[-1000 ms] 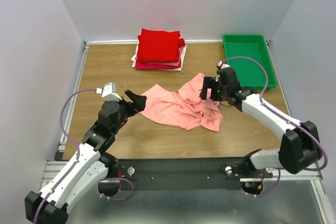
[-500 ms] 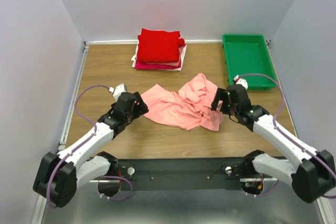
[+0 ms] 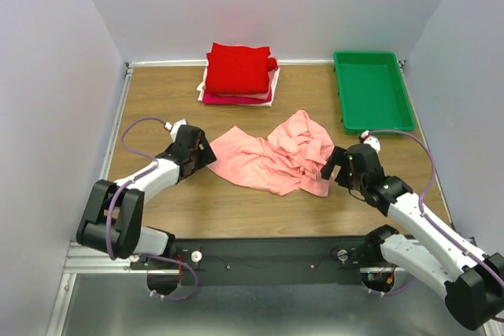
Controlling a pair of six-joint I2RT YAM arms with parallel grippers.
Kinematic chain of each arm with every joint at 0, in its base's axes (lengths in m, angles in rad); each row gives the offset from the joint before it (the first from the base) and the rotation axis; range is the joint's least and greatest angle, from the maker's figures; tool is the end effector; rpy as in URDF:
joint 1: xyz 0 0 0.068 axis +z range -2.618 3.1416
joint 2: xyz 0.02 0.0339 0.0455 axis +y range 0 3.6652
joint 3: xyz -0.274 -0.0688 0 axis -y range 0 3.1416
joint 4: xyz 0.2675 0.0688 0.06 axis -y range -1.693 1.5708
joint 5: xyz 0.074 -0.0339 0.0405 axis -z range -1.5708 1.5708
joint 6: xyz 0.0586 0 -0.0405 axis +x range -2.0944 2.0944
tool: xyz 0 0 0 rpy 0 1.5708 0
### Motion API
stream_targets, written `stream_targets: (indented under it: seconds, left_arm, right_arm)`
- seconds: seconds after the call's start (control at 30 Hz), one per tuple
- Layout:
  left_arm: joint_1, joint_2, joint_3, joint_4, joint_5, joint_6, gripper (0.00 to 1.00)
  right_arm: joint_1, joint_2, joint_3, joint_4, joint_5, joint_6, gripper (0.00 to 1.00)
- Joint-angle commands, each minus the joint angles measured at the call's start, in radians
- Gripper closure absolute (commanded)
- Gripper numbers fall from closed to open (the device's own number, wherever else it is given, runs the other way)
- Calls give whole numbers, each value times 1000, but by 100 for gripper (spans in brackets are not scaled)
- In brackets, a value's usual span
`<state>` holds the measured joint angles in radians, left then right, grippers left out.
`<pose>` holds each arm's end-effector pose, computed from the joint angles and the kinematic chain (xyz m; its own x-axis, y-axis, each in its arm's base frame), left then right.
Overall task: Fold and stack the t-shirts
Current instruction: Flatten the tshirt out
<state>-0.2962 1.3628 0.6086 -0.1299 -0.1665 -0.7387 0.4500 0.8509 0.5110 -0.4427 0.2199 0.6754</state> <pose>0.2735 -0.0733 0.1402 -0.6730 -0.4889 -0.5550 -0.3595 0.8720 -0.3321 0.1898 0.0775 0.1944 -0.6739 0.3521 -0.6496 0.1744 0.9301 0.3233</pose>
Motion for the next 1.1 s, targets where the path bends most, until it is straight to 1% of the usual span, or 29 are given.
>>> stream_targets:
  seconds: [0.0,0.03,0.07,0.17,0.2,0.23,0.33,0.37,0.4,0.43,0.47,0.5,0.57,0.63,0.73,0.77,0.83,0.87,0.9,0.97,1.0,1.07]
  left_arm:
    - [3,53,13,50,103,39,18]
    - [3,64,14,61,117,44,18]
    - [3,73,17,79,128,53,24]
    - [2,160,43,85,162,71,31]
    - [-6,177,57,67,160,73,35]
    - [-14,189,71,67,156,78,35]
    - [-32,214,100,56,147,81,47]
    - [-35,220,109,56,150,81,55]
    - [-38,223,112,55,151,82,66]
    - [-40,223,115,55,153,84,66]
    - [-40,226,117,59,156,85,91]
    - [-41,226,118,58,156,85,100]
    - [-41,220,115,70,154,87,100]
    - [-41,211,111,84,153,84,100]
    - [-40,194,109,82,145,85,100]
    - [-41,187,109,79,137,91,100]
    - [-41,180,111,73,133,93,100]
    - [-41,179,111,72,136,96,100]
    - [-41,176,111,70,139,94,100]
    - [-41,168,106,75,140,96,100]
    - [-40,156,100,76,137,94,100]
    - [-41,144,92,75,127,94,100]
  right_arm:
    - [-2,-38,-28,-28,-4,47,0]
    - [-2,-45,-32,-30,-2,53,0]
    - [-2,-52,-34,-30,-2,58,0]
    - [-2,-75,-40,-31,-14,66,0]
    - [-2,-85,-42,-33,-16,66,0]
    - [-2,-85,-45,-34,-16,66,0]
    - [-2,-104,-49,-40,-22,65,0]
    - [-2,-111,-52,-47,-24,73,0]
    - [-2,-119,-52,-53,-13,84,0]
    - [-2,-127,-55,-59,-11,93,0]
    - [-2,-142,-61,-65,-19,92,0]
    - [-2,-145,-58,-70,-25,90,0]
    - [-2,-138,-49,-79,-50,78,0]
    - [-1,-92,-45,-64,-94,81,0]
    - [54,-12,-43,-34,-119,96,0]
    - [115,5,-37,-34,-88,110,0]
    - [189,60,-20,-47,-44,131,0]
    - [266,80,-2,-66,-24,144,0]
    - [301,102,12,-80,28,173,0]
    - [381,164,30,-131,77,205,0]
    - [395,184,43,-143,125,235,0]
    - [404,239,46,-149,156,250,0]
